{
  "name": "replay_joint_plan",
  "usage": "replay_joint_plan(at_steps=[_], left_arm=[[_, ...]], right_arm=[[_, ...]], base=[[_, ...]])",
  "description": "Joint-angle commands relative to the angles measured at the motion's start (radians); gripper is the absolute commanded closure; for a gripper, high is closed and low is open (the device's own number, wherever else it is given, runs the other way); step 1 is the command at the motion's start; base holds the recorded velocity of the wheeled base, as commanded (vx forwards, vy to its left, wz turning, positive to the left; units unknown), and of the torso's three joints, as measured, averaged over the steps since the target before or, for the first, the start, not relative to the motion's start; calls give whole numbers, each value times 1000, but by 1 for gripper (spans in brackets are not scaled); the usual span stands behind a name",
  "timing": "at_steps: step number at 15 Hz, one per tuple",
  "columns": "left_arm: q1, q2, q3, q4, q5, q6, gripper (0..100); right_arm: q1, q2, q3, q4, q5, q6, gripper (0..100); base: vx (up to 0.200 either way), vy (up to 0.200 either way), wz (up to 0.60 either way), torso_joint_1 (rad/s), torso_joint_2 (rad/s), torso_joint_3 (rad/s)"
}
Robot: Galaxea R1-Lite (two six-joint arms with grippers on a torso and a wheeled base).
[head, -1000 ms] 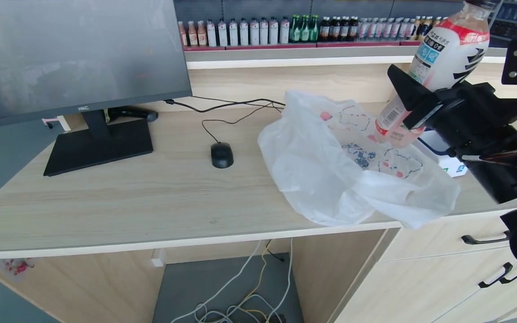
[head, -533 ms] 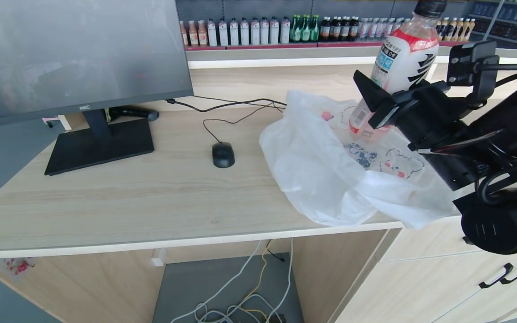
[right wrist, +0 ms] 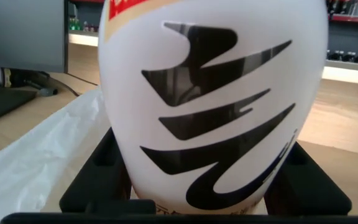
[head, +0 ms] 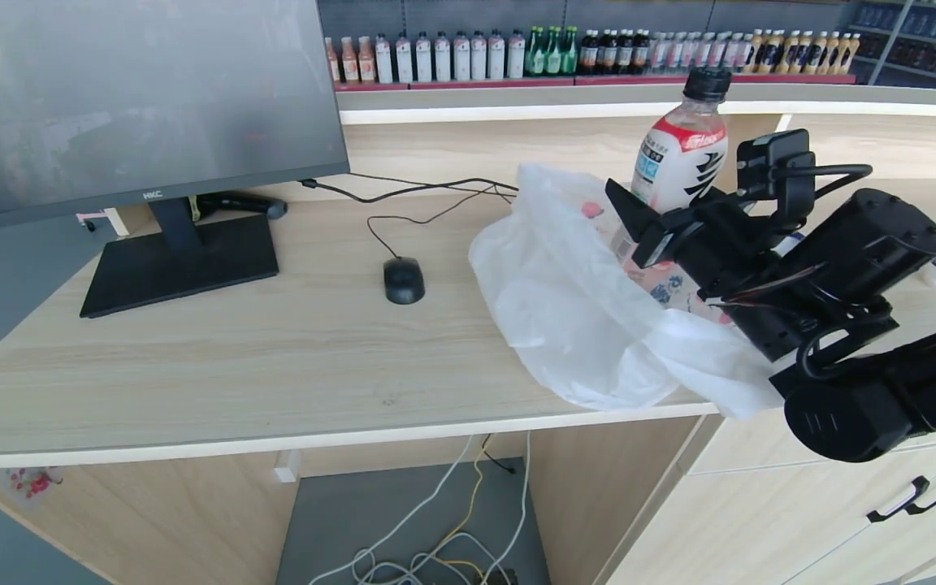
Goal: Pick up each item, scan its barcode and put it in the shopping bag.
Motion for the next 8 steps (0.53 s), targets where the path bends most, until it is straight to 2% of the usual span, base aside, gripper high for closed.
replay_joint_plan(at_steps=[1, 8], left_arm=[[0, 0, 0, 0, 0, 0, 0], [0, 0, 0, 0, 0, 0, 0]], right_arm=[[2, 13, 26, 0, 0, 0, 100], [46, 79, 35, -3, -2, -2, 100]], base=[[0, 0, 0, 0, 0, 0], [0, 0, 0, 0, 0, 0]])
